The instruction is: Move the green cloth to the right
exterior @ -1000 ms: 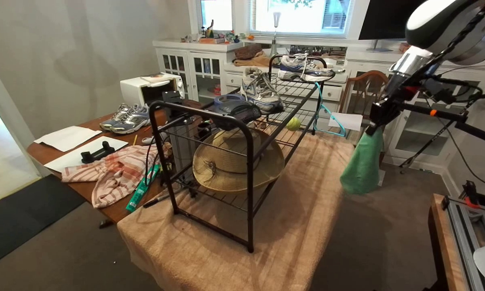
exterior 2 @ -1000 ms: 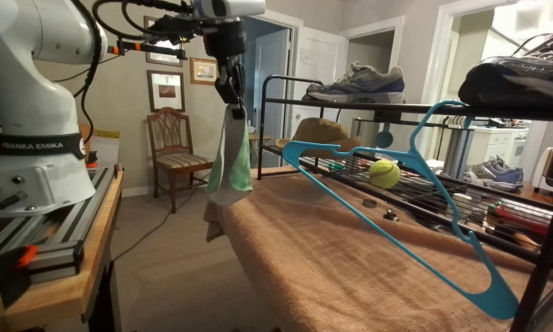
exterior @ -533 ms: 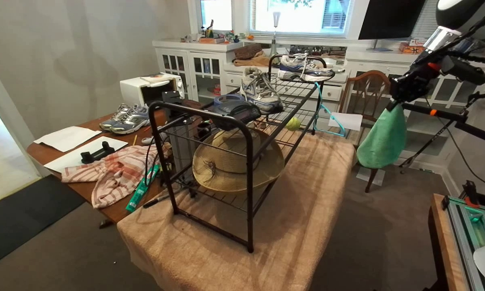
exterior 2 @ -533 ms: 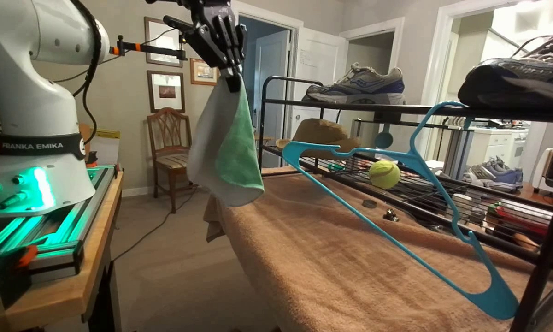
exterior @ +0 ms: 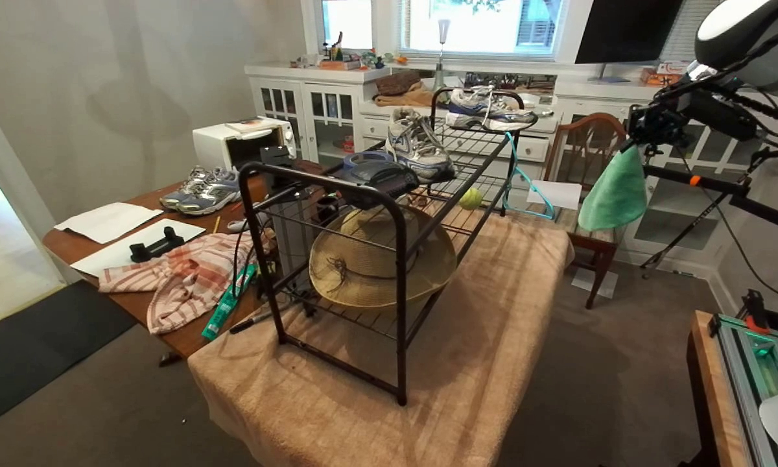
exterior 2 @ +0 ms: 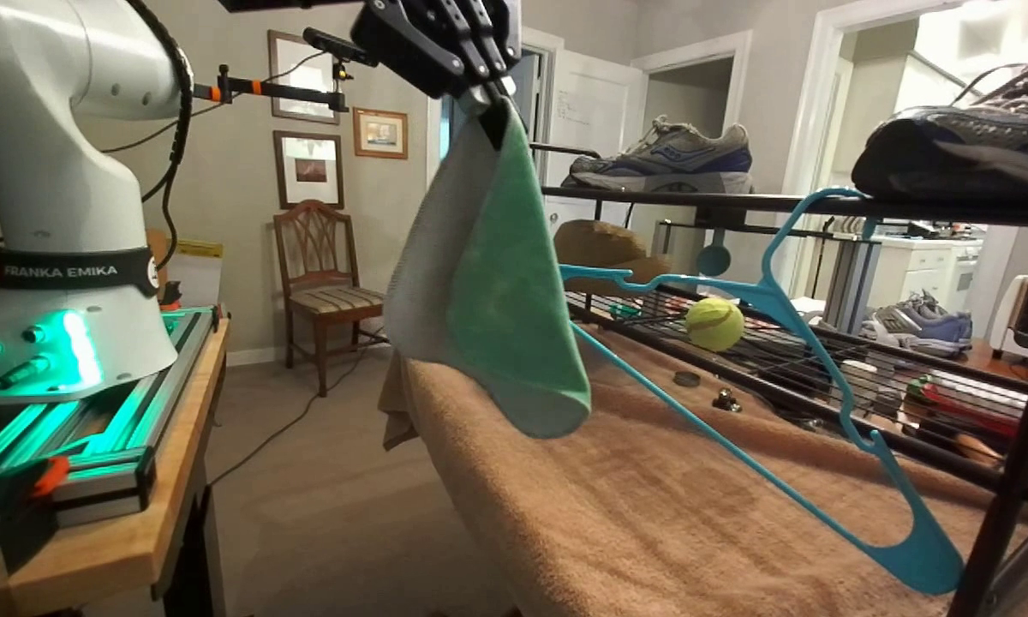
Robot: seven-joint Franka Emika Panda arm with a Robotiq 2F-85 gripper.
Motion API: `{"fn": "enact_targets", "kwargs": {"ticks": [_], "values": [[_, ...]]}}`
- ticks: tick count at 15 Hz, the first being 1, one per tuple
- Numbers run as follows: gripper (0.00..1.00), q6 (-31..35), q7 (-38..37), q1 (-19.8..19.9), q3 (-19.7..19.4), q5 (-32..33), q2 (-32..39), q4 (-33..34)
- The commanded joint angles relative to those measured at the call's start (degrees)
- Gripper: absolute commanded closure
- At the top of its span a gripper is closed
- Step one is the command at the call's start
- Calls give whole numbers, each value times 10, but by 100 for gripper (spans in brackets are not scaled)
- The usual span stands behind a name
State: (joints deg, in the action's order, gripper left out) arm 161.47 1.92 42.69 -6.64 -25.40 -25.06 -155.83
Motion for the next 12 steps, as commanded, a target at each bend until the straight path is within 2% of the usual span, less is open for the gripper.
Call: {"fn": "enact_targets", "kwargs": {"ticks": [1,3,6,12], "values": [[99,113,37,-97,-57,-68,81,41],[99,157,78,-175,-105,-118,101,63],[99,188,150,-286,-177,-197,115,98],[99,188,310,-488,-356,-336,108,149]]}}
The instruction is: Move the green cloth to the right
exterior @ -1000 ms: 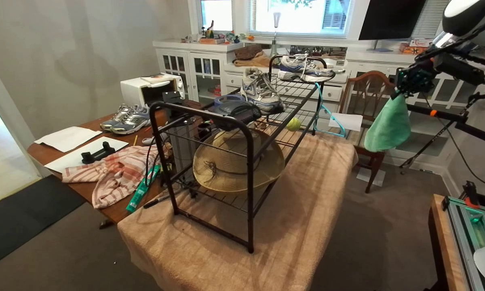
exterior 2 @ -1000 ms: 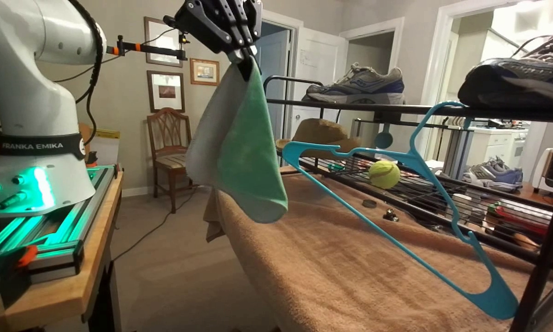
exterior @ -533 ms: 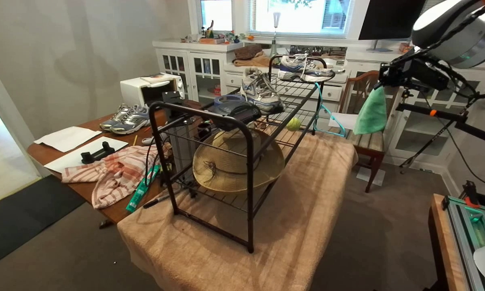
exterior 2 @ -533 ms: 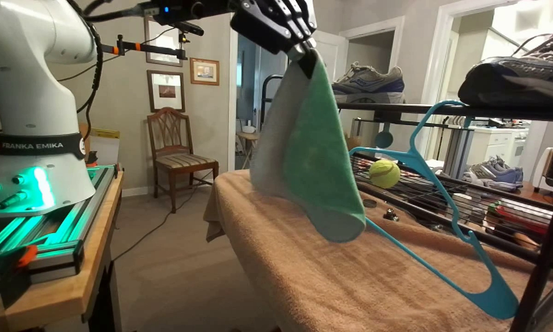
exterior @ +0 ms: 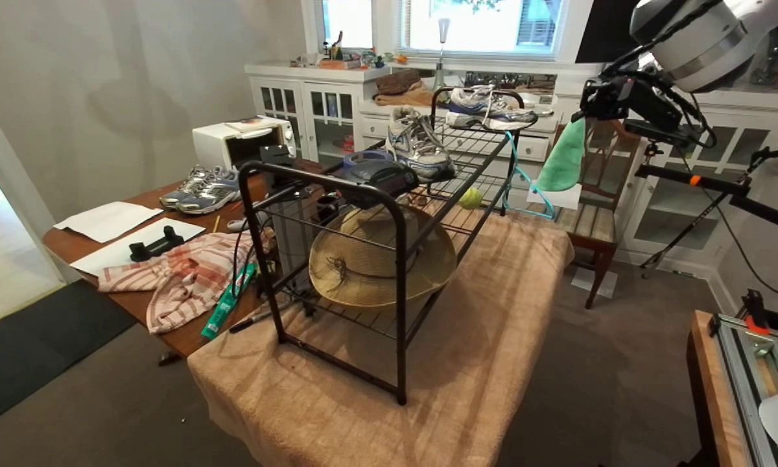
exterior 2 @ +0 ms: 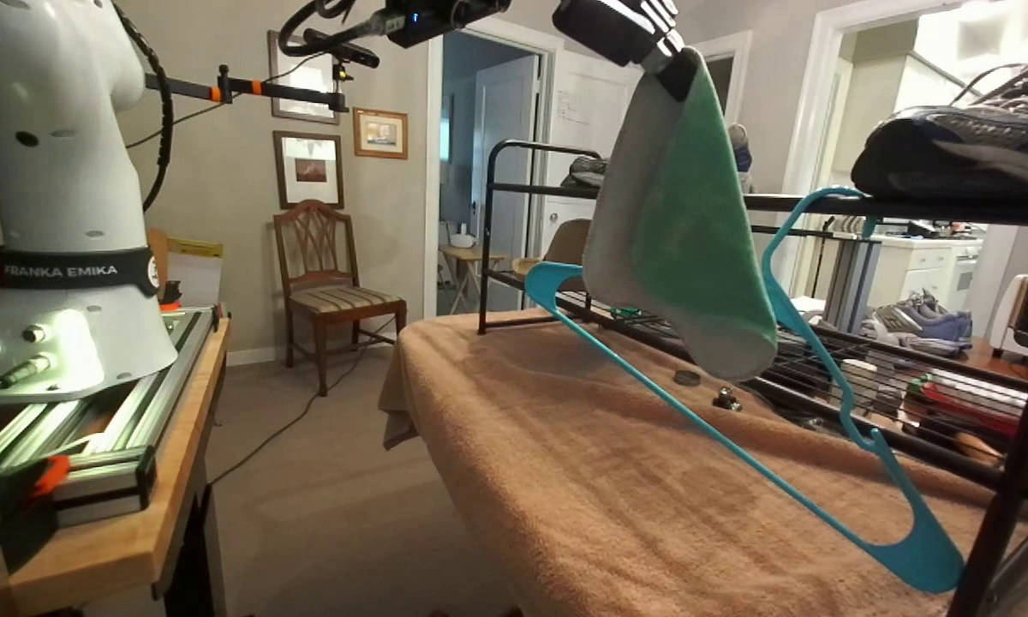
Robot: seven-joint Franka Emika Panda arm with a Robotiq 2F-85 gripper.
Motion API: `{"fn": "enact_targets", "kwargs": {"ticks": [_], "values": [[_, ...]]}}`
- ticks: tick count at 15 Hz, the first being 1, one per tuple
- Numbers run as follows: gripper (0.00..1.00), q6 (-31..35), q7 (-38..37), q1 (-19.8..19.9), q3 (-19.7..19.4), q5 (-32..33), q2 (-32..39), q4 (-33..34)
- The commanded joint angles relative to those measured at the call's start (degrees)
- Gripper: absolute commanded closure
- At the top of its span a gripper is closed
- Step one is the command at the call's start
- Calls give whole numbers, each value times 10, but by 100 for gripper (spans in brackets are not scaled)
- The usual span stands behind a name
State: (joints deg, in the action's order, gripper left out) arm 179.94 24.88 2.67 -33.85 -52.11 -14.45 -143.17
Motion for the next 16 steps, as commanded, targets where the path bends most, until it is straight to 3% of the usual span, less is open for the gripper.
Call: {"fn": "enact_targets", "kwargs": {"ticks": [1,7,8,10,16], "values": [[99,1,111,-119,-114,-93,-1,28],[99,-5,326,-308,-288,-225,-29,65],[97,0,266,-256,-245,-186,-10,55],[97,0,297,-290,-273,-204,-15,61],[99,-6,310,-316,-289,-220,-18,71]]}}
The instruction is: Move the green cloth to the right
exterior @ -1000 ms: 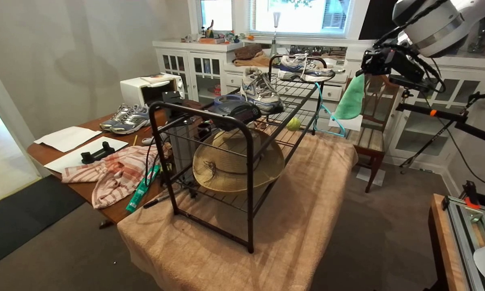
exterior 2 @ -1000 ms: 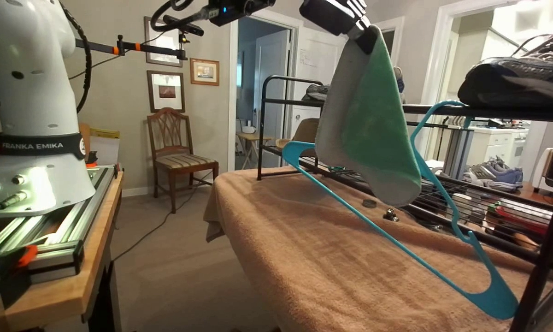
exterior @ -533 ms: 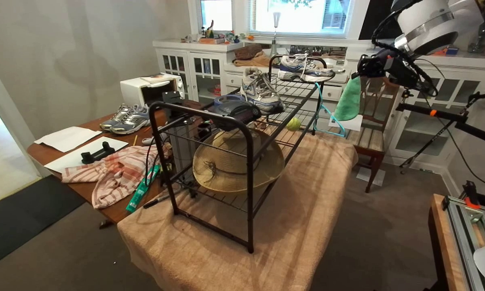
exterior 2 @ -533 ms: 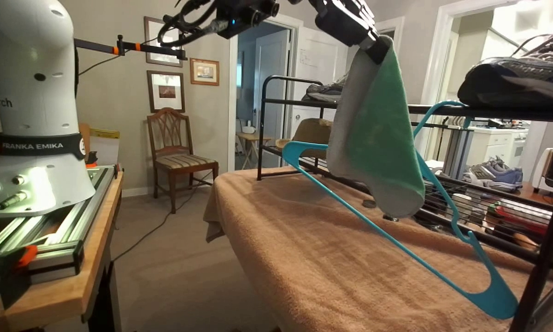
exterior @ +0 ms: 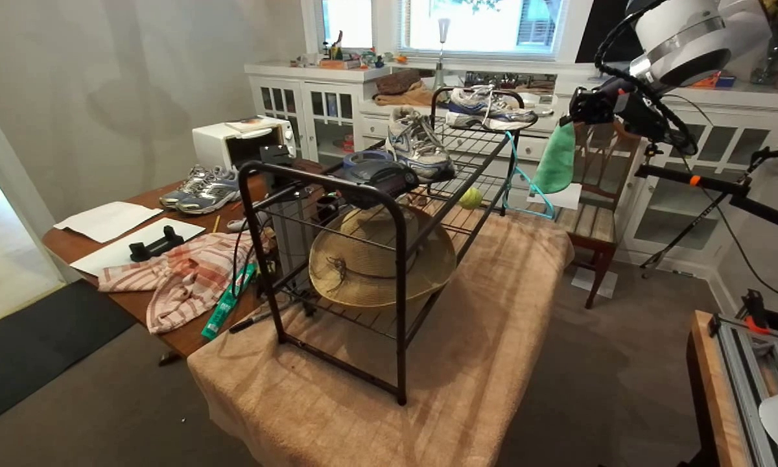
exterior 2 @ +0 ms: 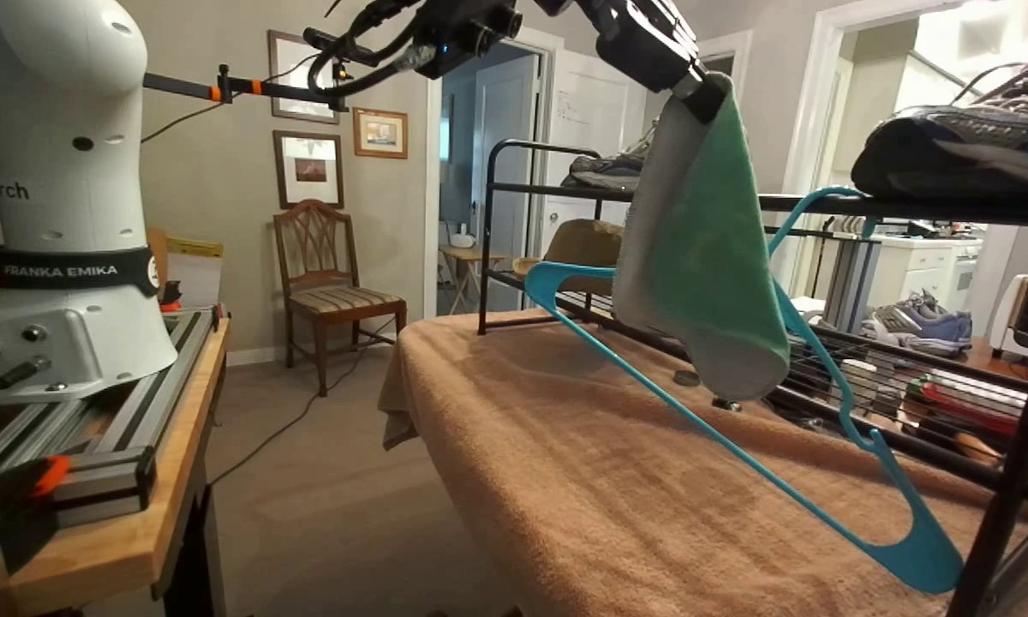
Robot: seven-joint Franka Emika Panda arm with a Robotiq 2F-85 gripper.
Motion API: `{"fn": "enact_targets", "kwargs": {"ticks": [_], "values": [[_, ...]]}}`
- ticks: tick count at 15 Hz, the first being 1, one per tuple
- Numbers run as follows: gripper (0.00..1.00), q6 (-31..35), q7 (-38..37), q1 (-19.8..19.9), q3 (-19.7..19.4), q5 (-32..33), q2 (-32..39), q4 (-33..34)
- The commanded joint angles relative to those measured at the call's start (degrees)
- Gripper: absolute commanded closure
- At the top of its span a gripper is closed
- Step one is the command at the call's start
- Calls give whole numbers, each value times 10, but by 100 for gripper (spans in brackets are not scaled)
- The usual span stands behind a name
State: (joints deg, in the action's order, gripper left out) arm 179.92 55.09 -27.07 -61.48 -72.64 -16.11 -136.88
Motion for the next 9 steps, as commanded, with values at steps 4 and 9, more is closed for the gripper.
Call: {"fn": "enact_targets", "kwargs": {"ticks": [4,9], "values": [[99,-3,16,-48,-22,-31,-5,15],[99,-7,25,-83,-62,-43,-1,15]]}}
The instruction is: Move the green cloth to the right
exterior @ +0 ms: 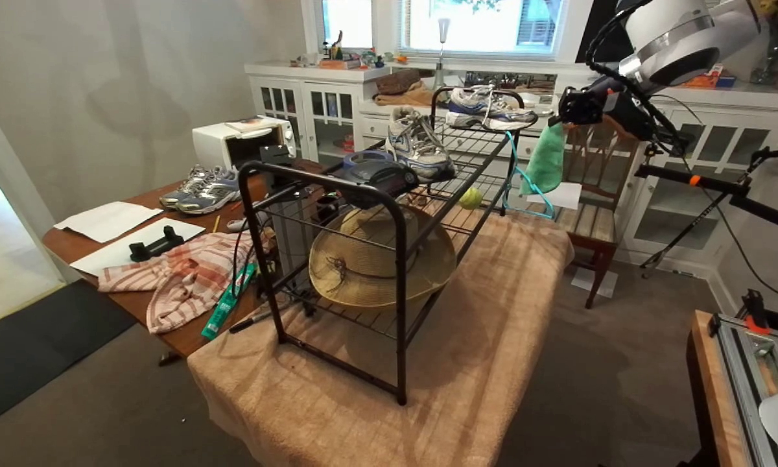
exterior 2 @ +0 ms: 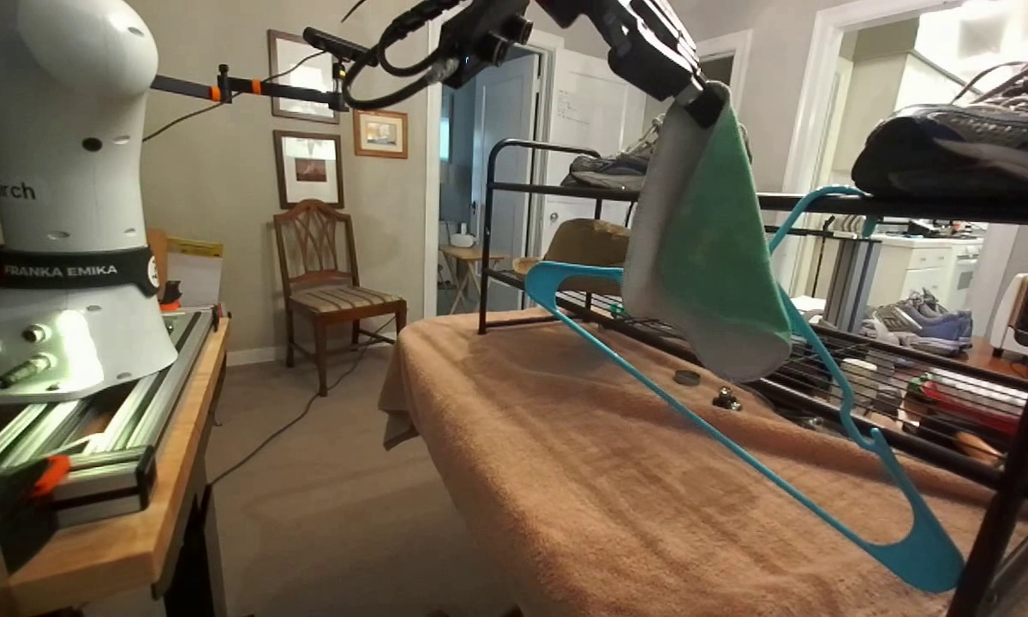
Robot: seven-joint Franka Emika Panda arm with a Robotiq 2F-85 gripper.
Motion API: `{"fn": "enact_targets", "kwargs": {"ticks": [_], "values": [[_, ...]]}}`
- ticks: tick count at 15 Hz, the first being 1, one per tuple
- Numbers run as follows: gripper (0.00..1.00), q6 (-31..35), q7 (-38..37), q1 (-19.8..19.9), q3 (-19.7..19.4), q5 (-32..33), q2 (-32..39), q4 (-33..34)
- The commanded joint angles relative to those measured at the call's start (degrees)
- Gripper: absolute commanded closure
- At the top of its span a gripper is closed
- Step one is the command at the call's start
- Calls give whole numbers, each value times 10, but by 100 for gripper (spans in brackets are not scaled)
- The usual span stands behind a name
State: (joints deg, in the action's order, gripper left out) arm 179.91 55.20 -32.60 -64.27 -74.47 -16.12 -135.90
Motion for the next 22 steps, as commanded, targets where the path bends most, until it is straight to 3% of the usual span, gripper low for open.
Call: {"fn": "enact_targets", "kwargs": {"ticks": [1,10,17,22], "values": [[99,-8,27,-36,-45,-26,-3,4],[99,3,97,-157,-165,-38,-38,6],[99,66,191,-273,-267,-35,-130,29],[99,84,200,-330,-325,-15,-166,28]]}}
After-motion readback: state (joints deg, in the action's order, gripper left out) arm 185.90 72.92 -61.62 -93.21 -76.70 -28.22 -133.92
